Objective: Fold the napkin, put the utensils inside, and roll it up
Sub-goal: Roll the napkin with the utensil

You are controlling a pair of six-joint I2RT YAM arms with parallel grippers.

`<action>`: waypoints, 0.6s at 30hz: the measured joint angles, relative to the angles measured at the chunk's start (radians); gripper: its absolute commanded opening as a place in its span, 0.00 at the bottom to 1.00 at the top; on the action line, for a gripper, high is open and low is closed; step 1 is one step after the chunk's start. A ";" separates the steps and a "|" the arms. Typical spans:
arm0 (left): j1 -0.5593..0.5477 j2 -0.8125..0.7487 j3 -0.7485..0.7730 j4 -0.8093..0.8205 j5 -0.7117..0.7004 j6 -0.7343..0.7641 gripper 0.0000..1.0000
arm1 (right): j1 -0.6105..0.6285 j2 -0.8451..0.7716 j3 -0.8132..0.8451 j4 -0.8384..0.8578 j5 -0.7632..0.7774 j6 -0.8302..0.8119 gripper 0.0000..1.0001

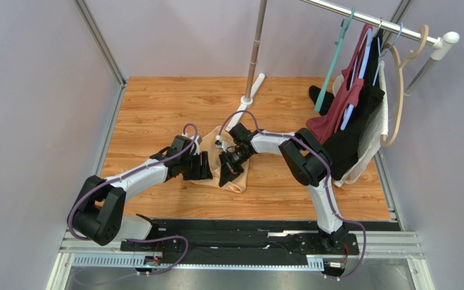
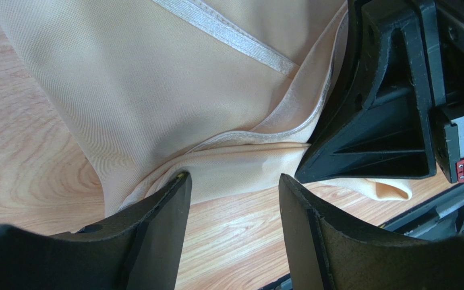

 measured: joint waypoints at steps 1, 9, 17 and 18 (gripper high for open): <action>0.000 0.000 -0.003 0.003 -0.001 -0.004 0.64 | 0.000 0.000 0.000 0.000 0.000 0.000 0.02; 0.001 0.011 -0.017 0.011 -0.008 -0.029 0.64 | 0.000 -0.021 -0.003 0.000 0.021 0.013 0.40; 0.007 0.010 -0.017 0.011 -0.008 -0.030 0.63 | -0.001 -0.146 -0.026 -0.019 0.093 0.006 0.51; 0.008 0.010 -0.017 0.011 -0.008 -0.030 0.63 | -0.001 -0.163 -0.030 -0.020 0.102 0.003 0.52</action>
